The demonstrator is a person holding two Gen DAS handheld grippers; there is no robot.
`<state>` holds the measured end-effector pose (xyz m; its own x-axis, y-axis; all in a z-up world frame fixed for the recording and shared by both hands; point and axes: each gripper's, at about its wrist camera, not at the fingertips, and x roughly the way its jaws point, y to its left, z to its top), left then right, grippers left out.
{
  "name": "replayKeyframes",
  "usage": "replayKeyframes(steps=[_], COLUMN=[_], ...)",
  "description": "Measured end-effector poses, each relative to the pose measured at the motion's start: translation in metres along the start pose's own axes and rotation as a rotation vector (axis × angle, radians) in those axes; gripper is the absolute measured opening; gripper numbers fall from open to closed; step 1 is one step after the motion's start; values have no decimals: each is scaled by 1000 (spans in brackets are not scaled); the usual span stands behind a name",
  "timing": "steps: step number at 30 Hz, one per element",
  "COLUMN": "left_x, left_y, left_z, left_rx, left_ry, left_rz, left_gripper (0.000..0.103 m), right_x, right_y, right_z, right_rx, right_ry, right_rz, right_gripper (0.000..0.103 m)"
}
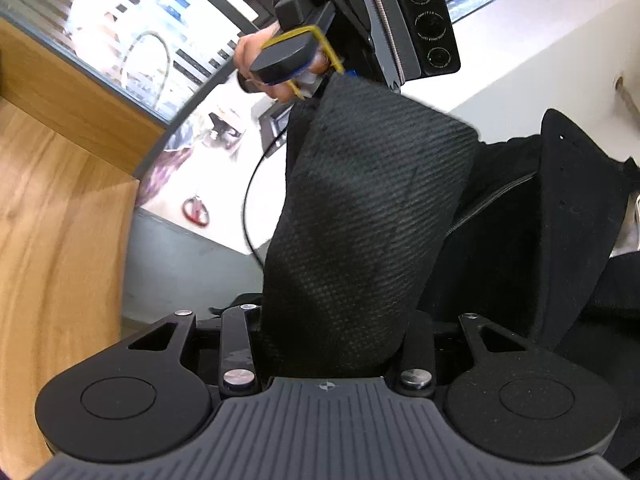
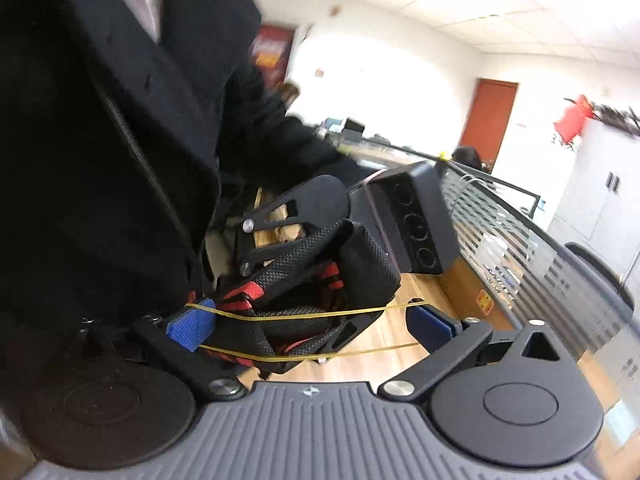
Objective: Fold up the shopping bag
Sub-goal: 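Stretch the yellow band over the bundle end with the right gripper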
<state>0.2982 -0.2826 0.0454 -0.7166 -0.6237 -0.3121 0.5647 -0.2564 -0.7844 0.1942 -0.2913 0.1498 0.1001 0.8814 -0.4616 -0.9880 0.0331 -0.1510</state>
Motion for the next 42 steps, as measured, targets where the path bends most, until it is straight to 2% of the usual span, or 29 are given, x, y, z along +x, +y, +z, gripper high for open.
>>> replayKeyframes(steps=[2,9,17,24,28,32,34,36,38,42], left_x=[6,11,20,16,10,8,10,13,15,13], left_y=[0,0,-3,-4,0,4,5,7,6,9], left_z=[3,13,26,28,26,29,32,37,41,41], left_rx=[-1,-8,-3,10,1,-9,-6,1,21,29], left_ry=[27,67,138,123,103,104,115,130,139,148], left_rz=[6,17,29,11,3,-10,-15,-20,-21,-12], left_gripper=[42,42,42,43,43,43,43,43,42,41], right_x=[-3,-10,-6,-10,-23,-24,-3,0,0,13], right_y=[-2,-5,14,34,41,51,48,62,67,66], right_z=[0,22,54,80,80,77,81,89,95,97], right_rx=[1,-121,-240,-316,-316,-362,-405,-477,-504,-407], right_ry=[-4,131,231,305,274,255,282,346,369,499], right_rz=[9,70,154,219,188,86,53,38,29,52], right_gripper=[103,103,103,102,102,102,102,102,102,102])
